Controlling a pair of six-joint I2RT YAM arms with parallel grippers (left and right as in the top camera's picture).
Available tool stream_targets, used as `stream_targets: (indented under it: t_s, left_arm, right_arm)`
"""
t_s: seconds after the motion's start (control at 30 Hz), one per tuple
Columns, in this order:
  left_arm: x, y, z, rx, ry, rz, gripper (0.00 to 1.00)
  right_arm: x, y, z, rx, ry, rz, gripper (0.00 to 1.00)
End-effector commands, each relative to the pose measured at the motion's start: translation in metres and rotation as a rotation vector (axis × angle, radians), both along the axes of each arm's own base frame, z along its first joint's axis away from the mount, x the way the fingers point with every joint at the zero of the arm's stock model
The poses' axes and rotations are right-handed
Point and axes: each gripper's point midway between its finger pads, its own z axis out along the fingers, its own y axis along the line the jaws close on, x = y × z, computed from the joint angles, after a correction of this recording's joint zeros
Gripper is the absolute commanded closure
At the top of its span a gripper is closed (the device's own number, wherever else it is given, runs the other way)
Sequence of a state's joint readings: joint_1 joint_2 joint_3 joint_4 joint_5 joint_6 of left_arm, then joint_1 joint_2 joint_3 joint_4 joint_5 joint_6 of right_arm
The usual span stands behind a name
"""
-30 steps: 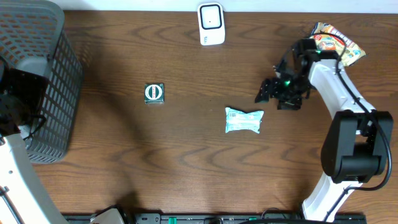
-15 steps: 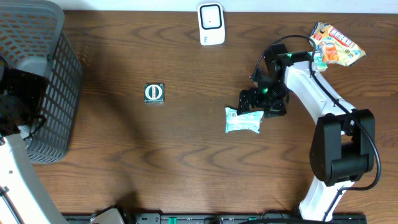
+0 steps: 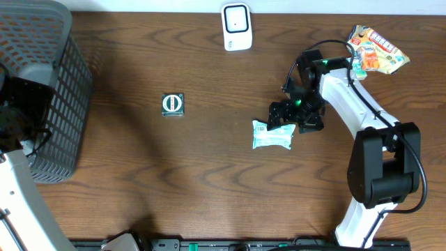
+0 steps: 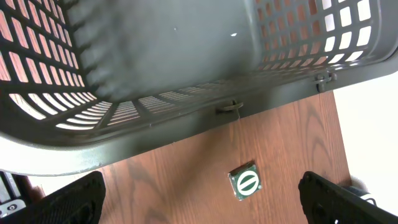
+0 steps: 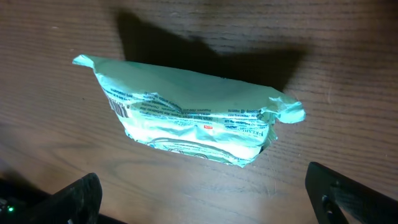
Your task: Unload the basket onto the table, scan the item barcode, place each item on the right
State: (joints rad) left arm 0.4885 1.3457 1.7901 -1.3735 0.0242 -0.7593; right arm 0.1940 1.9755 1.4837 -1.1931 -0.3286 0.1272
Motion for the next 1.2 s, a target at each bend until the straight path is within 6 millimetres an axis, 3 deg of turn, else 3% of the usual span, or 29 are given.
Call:
stream_targets:
  t_s: [0.0,0.1,0.23,0.67,1.17]
  left_arm:
    - [-0.001,0.002,0.000,0.003,0.002,0.008,0.02]
    - [-0.001,0.002,0.000,0.003,0.002,0.008,0.03]
    - [-0.001,0.002,0.000,0.003,0.002,0.008,0.02]
    - [-0.001,0.002,0.000,0.003,0.002,0.008,0.02]
    - [-0.001,0.002,0.000,0.003,0.002,0.008,0.02]
  right_arm:
    - [-0.004,-0.002,0.002,-0.006,0.006,0.013,0.01]
    - [-0.004,-0.005,0.001,-0.025,0.004,0.015,0.07]
    - [-0.002,-0.006,0.000,-0.029,-0.007,0.015,0.01]
    - [0.017,-0.006,-0.001,-0.026,-0.069,-0.037,0.02]
    - [0.044,-0.079,-0.008,-0.241,-0.154,-0.158,0.01]
